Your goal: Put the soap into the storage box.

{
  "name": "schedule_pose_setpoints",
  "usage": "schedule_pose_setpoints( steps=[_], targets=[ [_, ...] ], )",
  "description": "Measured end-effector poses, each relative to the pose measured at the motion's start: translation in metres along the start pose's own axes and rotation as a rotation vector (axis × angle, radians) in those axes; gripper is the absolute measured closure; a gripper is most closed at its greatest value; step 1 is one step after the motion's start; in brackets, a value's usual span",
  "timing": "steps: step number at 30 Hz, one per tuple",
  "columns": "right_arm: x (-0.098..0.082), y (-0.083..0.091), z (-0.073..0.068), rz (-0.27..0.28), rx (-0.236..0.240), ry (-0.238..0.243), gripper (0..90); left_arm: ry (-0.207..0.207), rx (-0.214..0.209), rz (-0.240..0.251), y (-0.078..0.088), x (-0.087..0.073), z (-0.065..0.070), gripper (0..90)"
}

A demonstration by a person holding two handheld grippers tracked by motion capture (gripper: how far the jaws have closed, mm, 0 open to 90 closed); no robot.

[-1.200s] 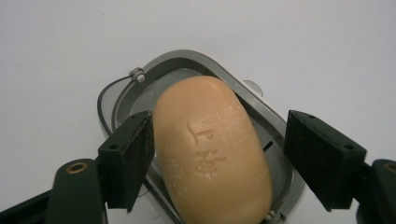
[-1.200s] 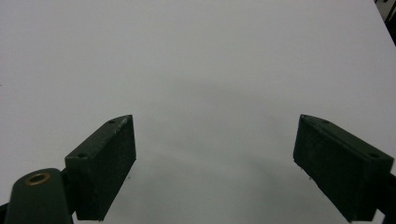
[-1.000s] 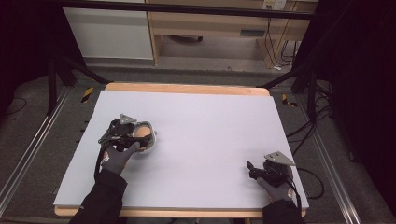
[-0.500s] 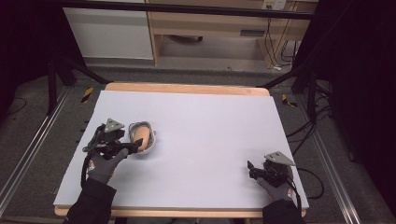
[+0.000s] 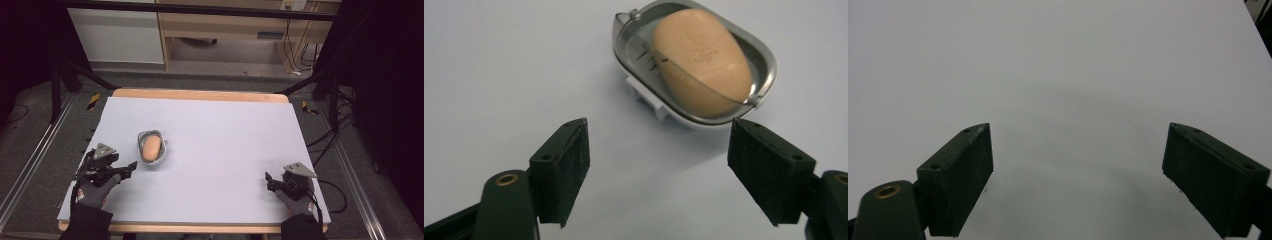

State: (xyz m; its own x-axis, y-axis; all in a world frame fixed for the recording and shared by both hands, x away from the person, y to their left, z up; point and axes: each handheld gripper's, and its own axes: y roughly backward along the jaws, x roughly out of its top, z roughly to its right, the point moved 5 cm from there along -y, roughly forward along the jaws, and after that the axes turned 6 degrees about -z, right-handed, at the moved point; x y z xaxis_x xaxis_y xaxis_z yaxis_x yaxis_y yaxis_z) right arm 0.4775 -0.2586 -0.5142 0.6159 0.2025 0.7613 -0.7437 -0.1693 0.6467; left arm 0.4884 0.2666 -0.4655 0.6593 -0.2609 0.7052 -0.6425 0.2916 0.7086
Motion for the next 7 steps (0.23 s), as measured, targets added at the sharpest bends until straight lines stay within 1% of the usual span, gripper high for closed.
schedule_pose_setpoints(
  steps=[6, 7],
  targets=[
    [0.0, 0.0, 0.0, -0.002, 0.003, 0.002, 13.1, 0.006, 0.024, -0.008, -0.003, -0.016, -0.01, 24.5],
    [0.0, 0.0, 0.0, -0.002, 0.0, 0.003, 13.1, 0.015, 0.024, -0.013, -0.003, -0.019, -0.012, 24.6]
  ],
)
